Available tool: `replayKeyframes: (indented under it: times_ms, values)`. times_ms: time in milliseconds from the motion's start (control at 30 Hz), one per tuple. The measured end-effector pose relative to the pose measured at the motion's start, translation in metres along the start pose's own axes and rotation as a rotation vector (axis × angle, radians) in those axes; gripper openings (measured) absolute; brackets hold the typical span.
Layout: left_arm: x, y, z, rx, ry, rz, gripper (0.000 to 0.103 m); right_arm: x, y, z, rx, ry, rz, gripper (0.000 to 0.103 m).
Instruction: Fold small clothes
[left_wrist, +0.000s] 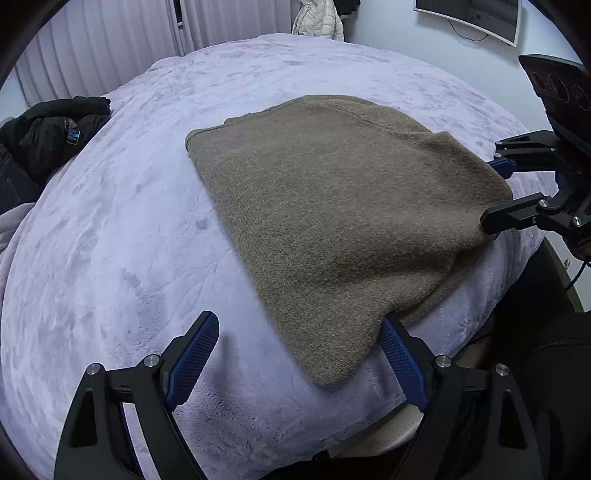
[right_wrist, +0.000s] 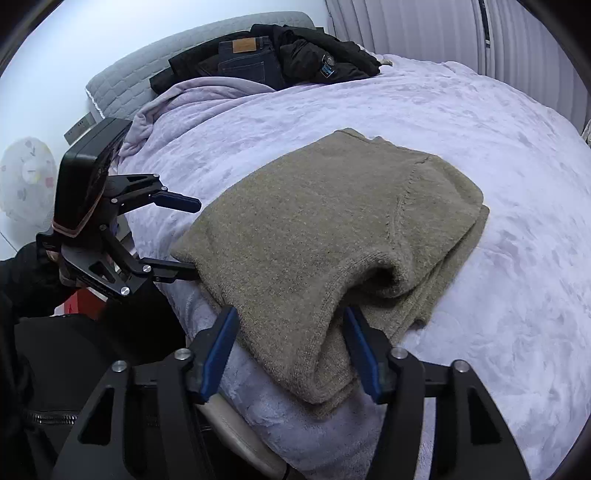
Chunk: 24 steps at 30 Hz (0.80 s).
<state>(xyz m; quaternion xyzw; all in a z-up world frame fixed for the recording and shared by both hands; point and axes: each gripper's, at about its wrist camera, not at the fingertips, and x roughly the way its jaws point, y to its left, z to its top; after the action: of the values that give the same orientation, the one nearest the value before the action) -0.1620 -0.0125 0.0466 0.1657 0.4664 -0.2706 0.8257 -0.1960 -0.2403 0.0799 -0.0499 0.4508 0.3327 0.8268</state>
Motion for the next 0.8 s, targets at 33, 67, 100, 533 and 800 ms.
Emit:
replayKeyframes:
  times_ms: [33,67,100,533,800]
  values:
    - [-0.001,0.000,-0.004,0.003,0.000,-0.005,0.088,-0.001,0.000,-0.001,0.002,0.004,0.001,0.050]
    - [-0.004,-0.001,-0.008,0.013,-0.003,-0.017,0.088,-0.002,0.000,-0.004,0.005,0.009,-0.002,0.050]
    - [-0.006,-0.002,-0.011,0.024,-0.008,-0.026,0.088,-0.002,0.002,-0.004,0.006,0.010,-0.007,0.050]
    - [0.000,0.028,-0.022,-0.162,-0.020,-0.017,0.089,0.002,0.002,-0.005,0.043,0.006,0.009,0.010]
    - [0.006,0.037,-0.044,-0.240,0.038,-0.023,0.089,0.009,-0.011,-0.020,0.095,0.087,-0.020,0.007]
